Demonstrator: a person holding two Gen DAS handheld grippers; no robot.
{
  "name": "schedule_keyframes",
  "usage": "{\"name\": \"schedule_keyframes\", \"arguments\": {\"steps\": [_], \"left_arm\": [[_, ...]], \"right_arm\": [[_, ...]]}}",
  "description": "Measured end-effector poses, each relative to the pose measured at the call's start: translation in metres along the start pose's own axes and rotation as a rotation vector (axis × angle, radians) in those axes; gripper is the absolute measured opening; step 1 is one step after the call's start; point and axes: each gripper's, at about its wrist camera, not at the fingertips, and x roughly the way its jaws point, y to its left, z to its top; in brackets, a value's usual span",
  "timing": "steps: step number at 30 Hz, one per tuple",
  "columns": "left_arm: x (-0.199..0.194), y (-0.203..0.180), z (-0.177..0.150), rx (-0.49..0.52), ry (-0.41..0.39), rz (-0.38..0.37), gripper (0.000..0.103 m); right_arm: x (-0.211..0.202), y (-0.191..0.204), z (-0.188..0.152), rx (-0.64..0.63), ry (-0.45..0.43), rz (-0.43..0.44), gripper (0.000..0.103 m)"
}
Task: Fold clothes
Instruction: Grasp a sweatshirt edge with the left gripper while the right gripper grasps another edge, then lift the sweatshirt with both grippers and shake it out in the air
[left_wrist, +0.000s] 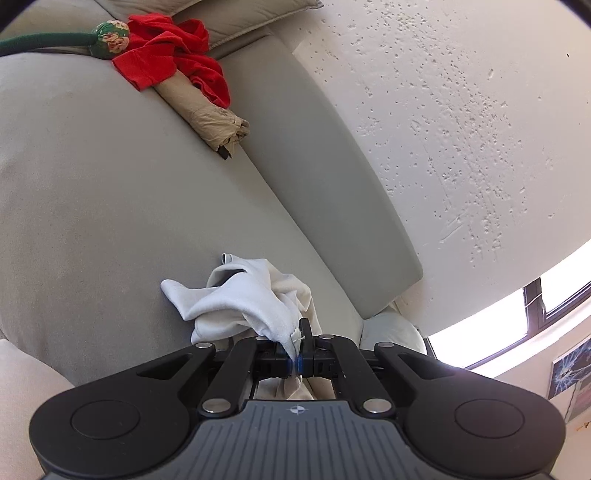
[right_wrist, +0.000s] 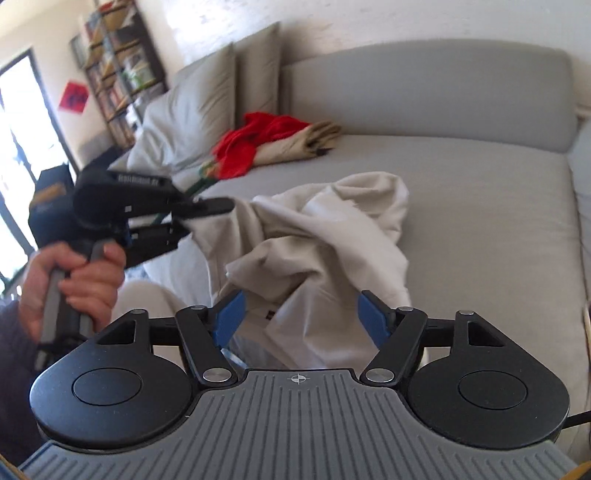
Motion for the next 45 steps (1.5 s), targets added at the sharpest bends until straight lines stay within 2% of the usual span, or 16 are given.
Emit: {"name": "schedule_keyframes", "arguments": {"steps": [3, 5, 6, 8, 9, 13, 14, 15, 16, 17, 19, 25, 29, 35, 39, 45], "left_arm": [[-0.003, 0.013, 0.001, -0.019, -0.005, -0.016, 0.0], [-0.006, 0.022, 0.0, -0.044, -0.02, -0.03, 0.0], [-0.007, 0.027, -0.001, -0.057, -0.028, -0.037, 0.0], [-0.007, 0.028, 0.0, -0.054, -0.034, -0.043, 0.0], [-0.006, 0.027, 0.0, -0.044, -0.03, -0.04, 0.0], [0.003, 0.02, -0.002, 0.0, 0.006, -0.049, 0.0], [0.006, 0.018, -0.003, 0.012, 0.018, -0.056, 0.0], [0.007, 0.017, -0.004, 0.02, 0.023, -0.055, 0.0], [0.009, 0.016, -0.005, 0.028, 0.027, -0.054, 0.0], [0.01, 0.014, -0.006, 0.036, 0.031, -0.053, 0.0], [0.012, 0.012, -0.007, 0.051, 0.039, -0.05, 0.0], [0.012, 0.014, -0.008, 0.051, 0.044, -0.034, 0.001], [0.012, 0.013, -0.009, 0.052, 0.043, -0.028, 0.0], [0.01, 0.012, -0.01, 0.049, 0.028, -0.012, 0.001], [0.009, 0.014, -0.01, 0.042, 0.015, -0.007, 0.001], [0.008, 0.016, -0.007, 0.014, -0.028, 0.023, 0.001]], "right_arm": [[0.036, 0.012, 0.001, -0.122, 0.029, -0.056, 0.071], [0.044, 0.006, 0.006, -0.134, 0.052, -0.067, 0.003], [0.043, 0.001, 0.011, -0.11, 0.065, -0.067, 0.002], [0.025, -0.015, 0.026, -0.08, -0.009, -0.123, 0.002], [0.014, -0.03, 0.038, -0.055, -0.06, -0.175, 0.002], [-0.021, -0.113, 0.078, 0.268, -0.244, -0.47, 0.002], [-0.03, -0.134, 0.087, 0.352, -0.29, -0.544, 0.008], [-0.031, -0.155, 0.09, 0.429, -0.282, -0.636, 0.016], [-0.028, -0.173, 0.088, 0.504, -0.214, -0.714, 0.039], [-0.026, -0.187, 0.082, 0.571, -0.124, -0.729, 0.056], [-0.03, -0.194, 0.06, 0.645, -0.053, -0.652, 0.055], [-0.057, -0.181, -0.023, 0.82, 0.006, -0.354, 0.06], [-0.059, -0.176, -0.058, 0.98, -0.019, -0.17, 0.06], [-0.051, -0.191, -0.081, 1.1, -0.06, -0.145, 0.059], [-0.039, -0.197, -0.085, 0.996, -0.063, -0.234, 0.054], [-0.015, -0.21, -0.078, 0.96, -0.117, -0.257, 0.054]]}}
